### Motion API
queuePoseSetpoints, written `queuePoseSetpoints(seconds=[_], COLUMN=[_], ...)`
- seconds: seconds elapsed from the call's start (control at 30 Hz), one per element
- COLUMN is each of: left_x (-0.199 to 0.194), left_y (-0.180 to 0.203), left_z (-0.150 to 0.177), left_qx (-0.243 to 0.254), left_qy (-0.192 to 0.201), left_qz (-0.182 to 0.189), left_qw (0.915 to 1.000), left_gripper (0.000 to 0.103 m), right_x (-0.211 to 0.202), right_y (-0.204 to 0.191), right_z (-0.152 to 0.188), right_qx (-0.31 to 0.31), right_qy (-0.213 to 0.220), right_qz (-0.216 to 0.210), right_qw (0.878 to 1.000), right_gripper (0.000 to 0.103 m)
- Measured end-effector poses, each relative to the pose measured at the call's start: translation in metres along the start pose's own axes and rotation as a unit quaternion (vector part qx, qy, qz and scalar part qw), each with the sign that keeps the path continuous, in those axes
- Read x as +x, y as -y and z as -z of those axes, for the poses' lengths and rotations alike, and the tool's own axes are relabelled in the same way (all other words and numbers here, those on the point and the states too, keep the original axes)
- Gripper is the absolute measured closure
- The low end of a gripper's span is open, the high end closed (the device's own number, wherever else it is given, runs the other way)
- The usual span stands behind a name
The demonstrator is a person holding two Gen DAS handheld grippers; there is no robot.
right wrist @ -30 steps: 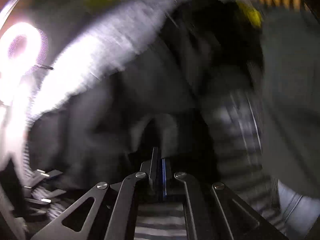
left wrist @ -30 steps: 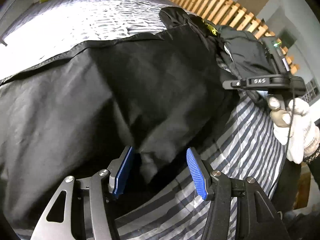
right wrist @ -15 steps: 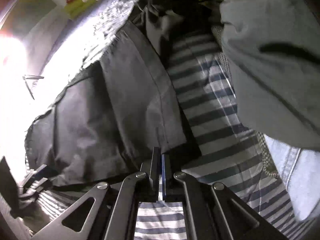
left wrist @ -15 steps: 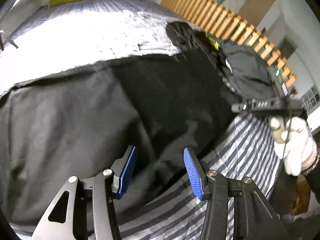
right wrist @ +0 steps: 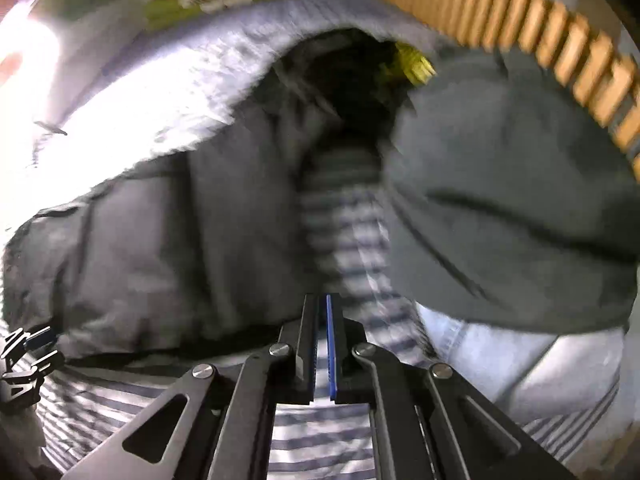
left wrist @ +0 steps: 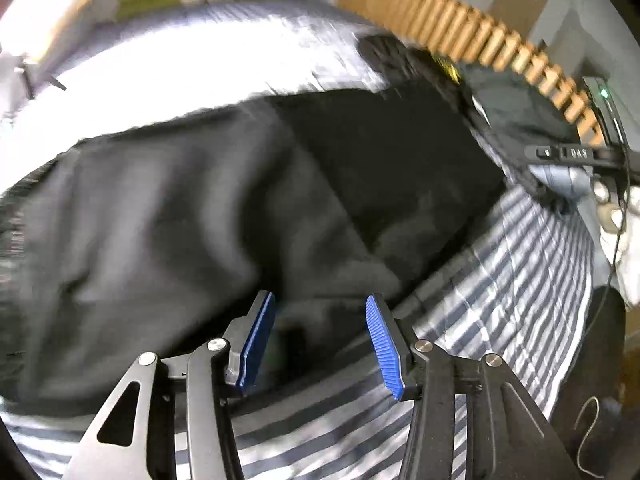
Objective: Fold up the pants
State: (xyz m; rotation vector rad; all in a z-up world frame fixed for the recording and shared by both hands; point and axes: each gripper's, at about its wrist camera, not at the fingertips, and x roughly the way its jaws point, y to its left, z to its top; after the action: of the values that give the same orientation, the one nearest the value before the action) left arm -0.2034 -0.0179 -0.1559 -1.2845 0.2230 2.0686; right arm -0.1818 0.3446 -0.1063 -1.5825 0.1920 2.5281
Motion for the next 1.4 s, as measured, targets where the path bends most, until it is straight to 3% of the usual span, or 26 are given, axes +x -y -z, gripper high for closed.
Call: queuePoseSetpoints(seconds=[0.07,0.17,0.2,0.3,0.37,0.47,0.57,0.73,0.8,0.97,1.13,1.2,1.27,1.4], left_x=[-0.024,-0.048,-0.053,-0.056,-0.055,-0.059,-0.065,-0.072,-0.076,-0.060,-0.025,-0.014,0.000,0.025], left_y=[-0.029,-0.091,-0.118,-0.179,-0.213,-0.242,-0.244,-0.223,-0.200,-0.122,-0.027,0.010,0.042,0.070], left_z=[-0.005,-0.009,-0.008,0.002,0.013,0.023,0.021,0.020,0.011,-0.012,-0.022,-0.017,-0.007,0.008], left_qx=[-0.029,-0.099,-0.128,-0.208,-0.239,-0.275,-0.266,-0.257,-0.238,-0.164,-0.070,-0.036,0.003,0.062], left_qy=[0.027,0.044,0.046,0.039,0.029,0.035,0.035,0.049,0.062,0.052,0.017,0.002,-0.020,-0.058], left_qz=[-0.030,-0.072,-0.094,-0.117,-0.165,-0.131,-0.133,-0.140,-0.118,-0.079,-0.027,-0.012,-0.012,-0.042], left_qw=[0.9988,0.9915,0.9862,0.9703,0.9565,0.9519,0.9541,0.9550,0.9621,0.9820,0.9970,0.9993,0.9997,0.9955], left_gripper=[0.051,0.051,0.050,0.050,0.053,0.066,0.070,0.068,0.068,0.062,0.062,0.062,0.062,0.056], right_x=[-0.006,-0.001,0.001,0.012,0.029,0.049,0.069,0.058,0.048,0.023,0.037,0.039,0.036,0.030], right_y=[-0.031,-0.108,-0.130,-0.204,-0.247,-0.283,-0.289,-0.278,-0.262,-0.210,-0.154,-0.132,-0.100,-0.010], right_z=[-0.007,-0.021,-0.024,-0.027,-0.022,0.001,0.030,0.049,0.046,0.046,0.061,0.067,0.064,0.023], right_qx=[-0.029,-0.095,-0.113,-0.166,-0.181,-0.213,-0.236,-0.275,-0.243,-0.217,-0.197,-0.188,-0.146,0.001], right_qy=[0.018,0.034,0.035,0.034,0.010,-0.015,-0.041,-0.017,-0.013,0.037,-0.032,-0.065,-0.068,-0.034], right_qz=[-0.026,-0.087,-0.104,-0.167,-0.217,-0.226,-0.208,-0.184,-0.205,-0.145,-0.128,-0.147,-0.163,-0.132], right_qw=[0.999,0.991,0.987,0.971,0.959,0.950,0.948,0.944,0.948,0.965,0.972,0.969,0.973,0.991], right_gripper=[0.095,0.076,0.071,0.070,0.070,0.070,0.070,0.070,0.070,0.070,0.070,0.070,0.070,0.068])
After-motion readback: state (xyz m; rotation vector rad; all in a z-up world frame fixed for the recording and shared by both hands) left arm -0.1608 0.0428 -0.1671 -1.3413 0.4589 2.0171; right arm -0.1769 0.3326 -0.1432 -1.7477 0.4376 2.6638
